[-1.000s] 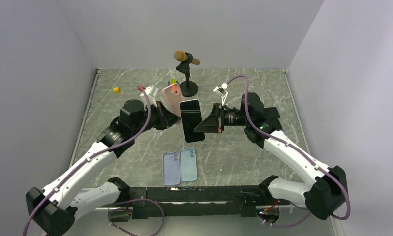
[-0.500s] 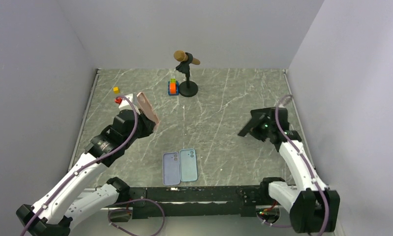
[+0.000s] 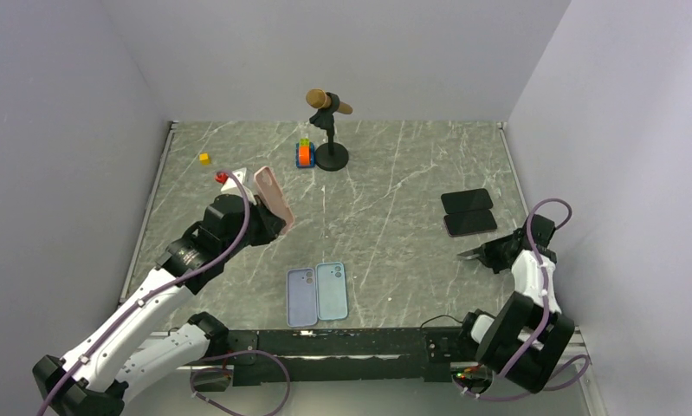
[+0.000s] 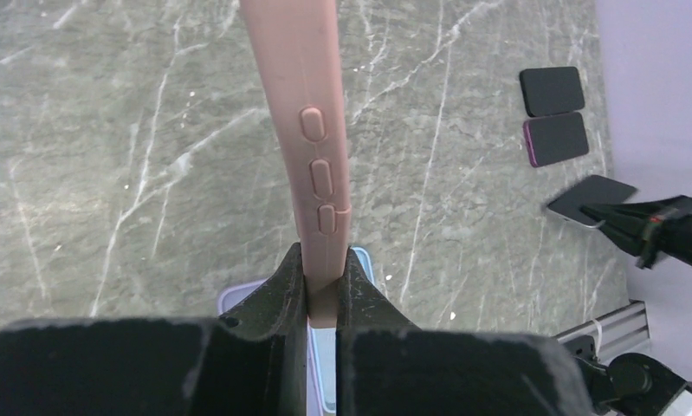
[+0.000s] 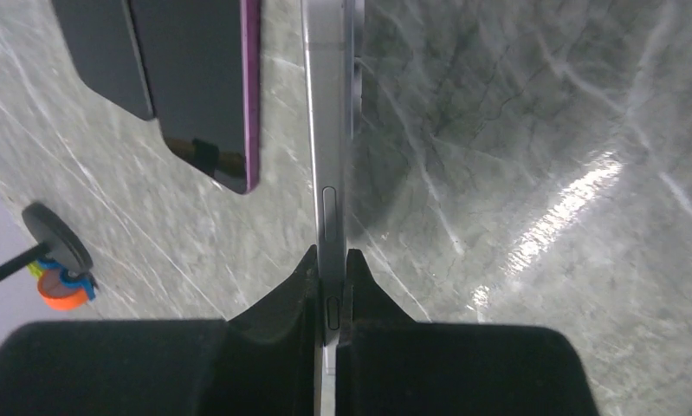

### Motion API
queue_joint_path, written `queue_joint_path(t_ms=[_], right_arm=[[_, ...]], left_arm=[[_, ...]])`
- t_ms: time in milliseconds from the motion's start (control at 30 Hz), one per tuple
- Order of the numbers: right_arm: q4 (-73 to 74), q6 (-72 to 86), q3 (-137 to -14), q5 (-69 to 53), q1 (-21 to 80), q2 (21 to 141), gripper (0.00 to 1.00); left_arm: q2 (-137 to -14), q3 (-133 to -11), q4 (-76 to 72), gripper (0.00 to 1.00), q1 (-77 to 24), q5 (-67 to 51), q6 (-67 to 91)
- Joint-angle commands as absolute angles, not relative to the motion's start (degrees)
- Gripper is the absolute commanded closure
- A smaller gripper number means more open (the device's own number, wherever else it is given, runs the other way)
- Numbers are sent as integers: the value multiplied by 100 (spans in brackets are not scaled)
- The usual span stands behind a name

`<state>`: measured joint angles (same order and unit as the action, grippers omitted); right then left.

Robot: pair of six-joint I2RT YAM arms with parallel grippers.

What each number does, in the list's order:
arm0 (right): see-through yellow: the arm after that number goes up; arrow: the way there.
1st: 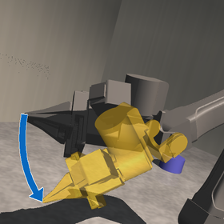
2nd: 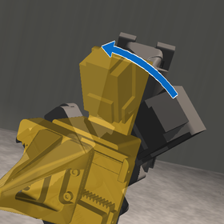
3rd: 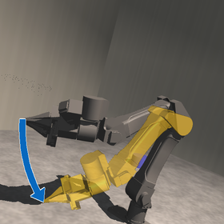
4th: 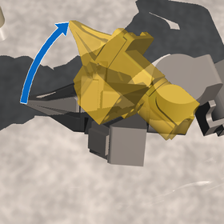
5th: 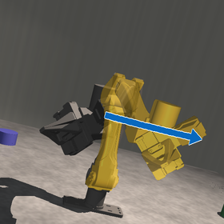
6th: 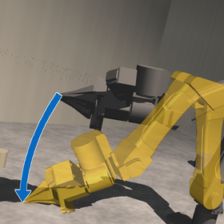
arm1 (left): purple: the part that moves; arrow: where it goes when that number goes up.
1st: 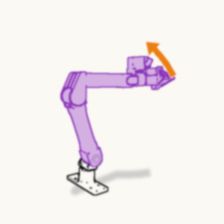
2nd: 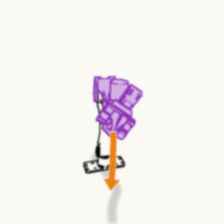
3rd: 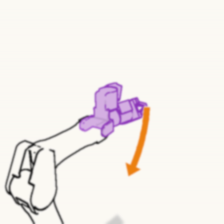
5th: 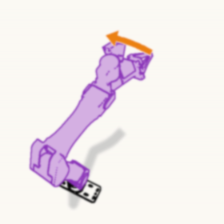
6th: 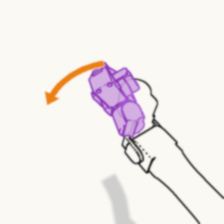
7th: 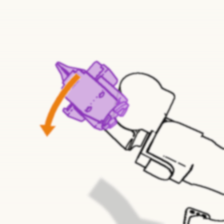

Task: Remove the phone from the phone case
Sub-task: Place the phone at the center of the board.

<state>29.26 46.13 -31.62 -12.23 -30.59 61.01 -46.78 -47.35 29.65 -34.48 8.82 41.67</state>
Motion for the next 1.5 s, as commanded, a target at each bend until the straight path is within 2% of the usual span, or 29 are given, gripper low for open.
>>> queue_joint_path(t_ms=[0,233,633,767,967,1200,1367,1467], right_arm=[[2084,4338,-3084,-2333,-3256,6513,100],[1351,4457,-2670,-2667,-3442,6614,100],[273,4593,-2347,-2538,-3465,6851,92],[184,4466,-2316,-2545,-3463,6819,82],[371,4294,-2278,-2671,-3455,6581,53],[733,4194,-2361,-3089,-3446,6550,45],[730,4223,-2307,-3379,-3435,6622,34],[1096,4018,-2441,-3145,-3413,6475,24]], left_arm=[[-4736,-4737,2353,100,-3463,423,3940],[-4781,-4732,2214,100,-3460,321,3802],[-5031,-4483,1867,100,-3461,-492,4052],[-5023,-4299,1635,100,-3462,-735,4201],[-5009,-4232,1655,100,-3468,-885,4254],[-5017,-4107,1537,100,-3480,-1074,4406],[-5053,-4100,1492,100,-3489,-1217,4463],[-5073,-4136,1515,100,-3500,-1258,4448]])
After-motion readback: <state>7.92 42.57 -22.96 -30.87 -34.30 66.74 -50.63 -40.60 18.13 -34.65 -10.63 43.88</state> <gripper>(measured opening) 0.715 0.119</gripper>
